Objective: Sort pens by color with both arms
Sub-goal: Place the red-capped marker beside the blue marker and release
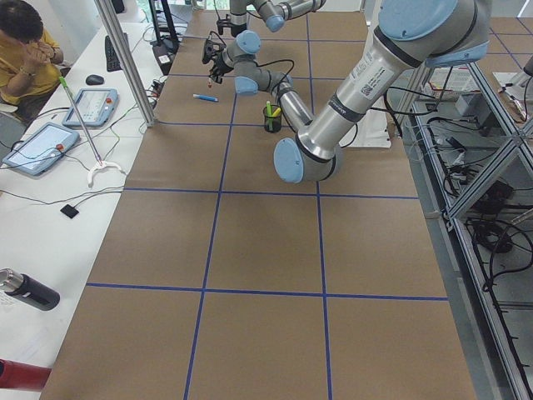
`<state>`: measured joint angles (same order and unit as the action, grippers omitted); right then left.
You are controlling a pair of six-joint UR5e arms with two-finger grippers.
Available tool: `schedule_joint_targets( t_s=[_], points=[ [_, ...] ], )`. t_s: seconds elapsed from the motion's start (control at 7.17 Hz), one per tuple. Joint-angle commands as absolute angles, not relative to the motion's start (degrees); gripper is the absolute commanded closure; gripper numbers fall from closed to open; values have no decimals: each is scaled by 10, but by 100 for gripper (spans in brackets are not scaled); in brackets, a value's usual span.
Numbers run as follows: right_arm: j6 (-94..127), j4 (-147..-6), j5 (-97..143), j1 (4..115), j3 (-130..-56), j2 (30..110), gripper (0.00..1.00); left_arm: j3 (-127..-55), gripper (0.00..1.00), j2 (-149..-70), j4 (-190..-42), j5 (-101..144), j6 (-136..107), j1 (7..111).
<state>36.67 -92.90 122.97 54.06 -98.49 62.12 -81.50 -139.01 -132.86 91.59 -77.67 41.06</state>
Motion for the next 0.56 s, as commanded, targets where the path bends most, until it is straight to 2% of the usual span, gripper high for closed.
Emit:
schedule_joint_targets(
  t_s=[0.0, 0.42],
  points=[
    [338, -929, 1242, 554, -998, 644, 0, -656, 100, -1464, -1430, 830, -780, 394],
    [297, -929, 1282, 583, -1010, 676, 0, -493, 100, -1543, -1479, 773, -779, 369]
  ],
)
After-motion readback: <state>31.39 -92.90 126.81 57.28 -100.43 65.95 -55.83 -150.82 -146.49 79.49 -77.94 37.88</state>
